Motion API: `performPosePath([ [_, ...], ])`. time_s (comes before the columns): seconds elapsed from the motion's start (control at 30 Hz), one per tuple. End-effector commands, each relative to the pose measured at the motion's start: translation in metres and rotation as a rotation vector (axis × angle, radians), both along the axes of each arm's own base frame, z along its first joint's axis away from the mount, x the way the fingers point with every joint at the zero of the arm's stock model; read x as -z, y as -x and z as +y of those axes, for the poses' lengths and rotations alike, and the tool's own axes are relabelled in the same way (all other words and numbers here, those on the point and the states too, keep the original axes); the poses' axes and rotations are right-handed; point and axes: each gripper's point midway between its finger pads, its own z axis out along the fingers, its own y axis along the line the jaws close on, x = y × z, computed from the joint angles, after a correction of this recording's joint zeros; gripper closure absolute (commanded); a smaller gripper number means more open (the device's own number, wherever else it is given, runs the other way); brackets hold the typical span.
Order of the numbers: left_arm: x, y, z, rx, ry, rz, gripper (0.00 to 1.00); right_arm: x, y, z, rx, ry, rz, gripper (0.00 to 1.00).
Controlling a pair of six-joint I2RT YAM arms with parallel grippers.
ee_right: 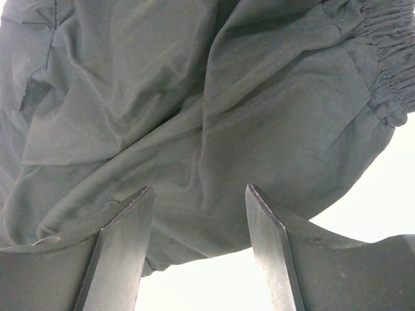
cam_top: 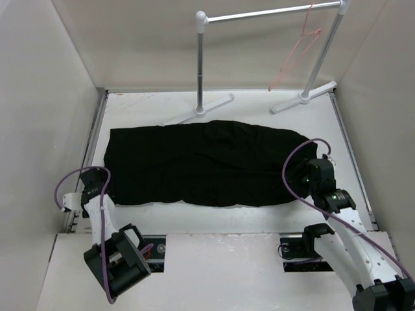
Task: Place the trousers on the hanger
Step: Fold the trousers at the center of the board.
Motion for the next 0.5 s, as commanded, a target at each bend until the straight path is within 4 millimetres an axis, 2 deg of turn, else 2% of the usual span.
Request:
performPosePath([
  [0.0,0.006,0.006,0.005,-0.085,-0.032,-0.057,0.59,-0.025,-0.009,0.002,-0.013,-0.002,-0.058,0.36],
  [0.13,0.012,0.002,0.008,-0.093,-0.032,-0.072,0.56,-0.022,-0.007,-0.002,0.004,0.006,-0.042,0.32],
  [0.17,0.012,-0.001,0.010,-0.089,-0.032,-0.070,0.60,-0.020,-0.007,-0.004,0.013,0.009,-0.035,0.32],
  [0.23,0.010,-0.005,0.014,-0.077,-0.024,-0.044,0.76,-0.016,-0.006,-0.011,0.039,0.020,-0.013,0.32],
  [0.3,-0.003,-0.014,0.017,-0.056,-0.034,-0.050,0.88,-0.005,-0.004,-0.023,0.100,0.035,0.035,0.32],
  [0.4,-0.035,-0.028,0.021,0.027,-0.106,-0.072,0.90,0.013,-0.005,-0.037,0.185,0.034,0.095,0.34],
  [0.47,-0.048,-0.024,0.023,0.048,-0.142,-0.058,0.90,0.019,-0.006,-0.046,0.246,0.016,0.118,0.36],
])
